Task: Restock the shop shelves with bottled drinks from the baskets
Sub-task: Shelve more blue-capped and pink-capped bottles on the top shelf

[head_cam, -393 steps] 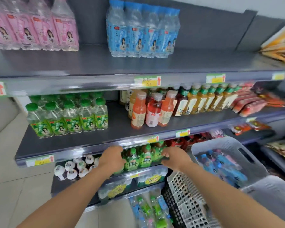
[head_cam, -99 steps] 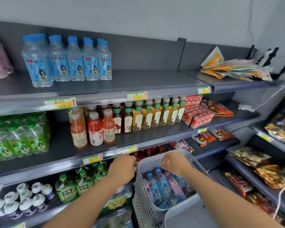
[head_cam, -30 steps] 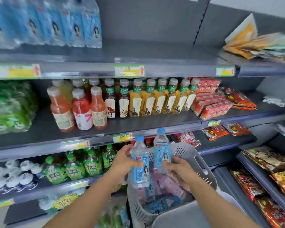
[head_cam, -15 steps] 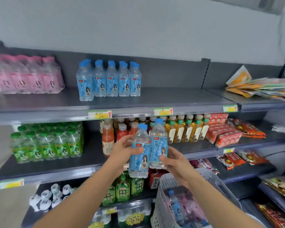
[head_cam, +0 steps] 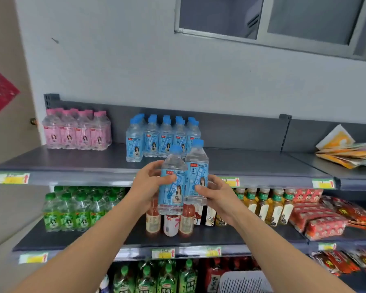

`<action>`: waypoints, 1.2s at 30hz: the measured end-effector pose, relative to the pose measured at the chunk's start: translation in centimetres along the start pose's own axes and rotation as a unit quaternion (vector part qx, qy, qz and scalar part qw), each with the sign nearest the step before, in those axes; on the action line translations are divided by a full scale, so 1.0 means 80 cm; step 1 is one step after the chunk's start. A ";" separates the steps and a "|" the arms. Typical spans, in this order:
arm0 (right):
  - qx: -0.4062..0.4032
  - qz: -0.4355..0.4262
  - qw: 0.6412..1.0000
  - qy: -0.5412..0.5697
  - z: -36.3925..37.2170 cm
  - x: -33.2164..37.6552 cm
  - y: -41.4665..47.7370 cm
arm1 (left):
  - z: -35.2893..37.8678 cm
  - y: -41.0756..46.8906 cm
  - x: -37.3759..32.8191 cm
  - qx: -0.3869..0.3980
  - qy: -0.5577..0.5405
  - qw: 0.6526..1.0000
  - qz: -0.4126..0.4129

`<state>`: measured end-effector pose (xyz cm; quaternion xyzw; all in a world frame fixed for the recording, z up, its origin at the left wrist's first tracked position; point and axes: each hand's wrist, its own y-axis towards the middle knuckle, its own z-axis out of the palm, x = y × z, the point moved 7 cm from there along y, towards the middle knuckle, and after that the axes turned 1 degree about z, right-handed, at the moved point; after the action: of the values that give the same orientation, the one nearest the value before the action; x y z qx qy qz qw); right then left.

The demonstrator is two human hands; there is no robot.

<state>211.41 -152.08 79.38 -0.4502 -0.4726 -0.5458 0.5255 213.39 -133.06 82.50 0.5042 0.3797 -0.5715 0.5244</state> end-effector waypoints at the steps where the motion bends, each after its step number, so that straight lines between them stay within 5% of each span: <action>1: -0.002 -0.001 1.000 -0.001 0.003 0.004 0.006 | -0.003 0.004 -0.004 -0.006 0.003 1.000 0.005; 36: -0.060 -0.027 0.992 -0.104 0.125 -0.005 0.271 | -0.203 0.178 -0.080 -0.050 -0.008 0.998 0.045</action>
<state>233.01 -142.13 81.38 -0.5222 -0.5027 -0.5379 0.4306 229.90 -118.32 86.81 0.4890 0.3805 -0.5315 0.5775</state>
